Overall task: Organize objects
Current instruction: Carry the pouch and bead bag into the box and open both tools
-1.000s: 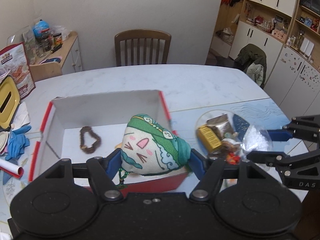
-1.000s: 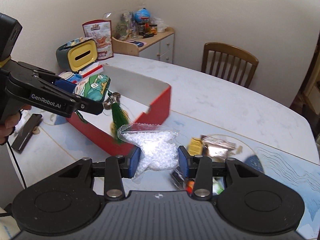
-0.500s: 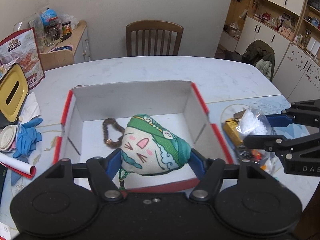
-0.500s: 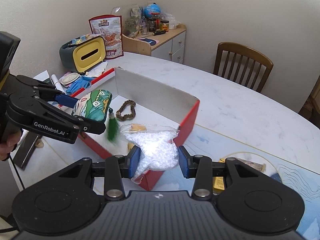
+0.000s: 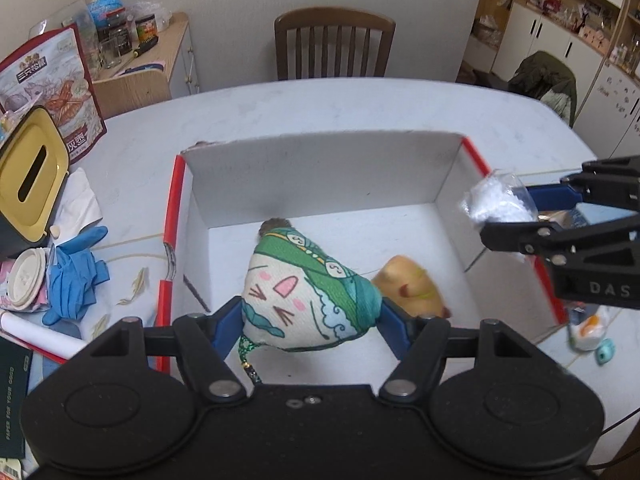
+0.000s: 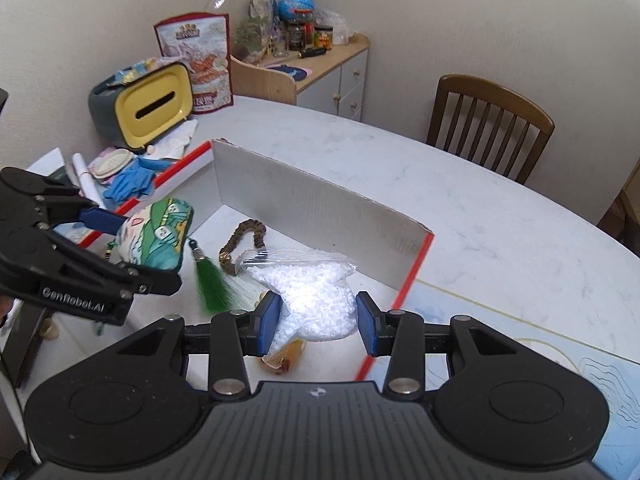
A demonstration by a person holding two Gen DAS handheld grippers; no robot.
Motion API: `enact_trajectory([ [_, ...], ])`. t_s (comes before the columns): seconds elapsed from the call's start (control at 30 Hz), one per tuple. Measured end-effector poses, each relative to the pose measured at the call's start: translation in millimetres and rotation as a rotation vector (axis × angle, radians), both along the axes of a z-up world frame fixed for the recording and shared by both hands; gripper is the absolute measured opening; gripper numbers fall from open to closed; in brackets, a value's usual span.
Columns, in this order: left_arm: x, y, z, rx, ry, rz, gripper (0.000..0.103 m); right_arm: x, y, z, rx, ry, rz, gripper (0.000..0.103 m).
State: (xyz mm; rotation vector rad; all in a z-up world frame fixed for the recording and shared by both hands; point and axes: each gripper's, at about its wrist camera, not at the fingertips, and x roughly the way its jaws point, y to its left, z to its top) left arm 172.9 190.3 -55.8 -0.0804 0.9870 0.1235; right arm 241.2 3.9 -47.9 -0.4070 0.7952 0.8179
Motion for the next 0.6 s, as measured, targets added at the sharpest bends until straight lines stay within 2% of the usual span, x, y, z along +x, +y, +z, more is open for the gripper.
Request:
enact_trajectory([
  [0.23,15.6,11.7,-20.8,0.011,0.065,-0.005,0.069,20.9,36.4,-31.9,-0.056,0.027,-0.039,0.041],
  [0.43,29.4,8.2,-35.7,0.048,0.127,-0.059,0.07,42.0,62.0,-57.0,-0.107,0.053,-0.071,0.041],
  [0.53,34.0,2.5,-40.3,0.093,0.148,-0.087,0.07,49.7,73.5,-68.5,-0.13,0.07,-0.082,0.041],
  [0.6,35.9,0.9,-42.0,0.085,0.163,-0.1,0.07,53.2,79.5,-75.9,-0.147,0.082,-0.086,0.041],
])
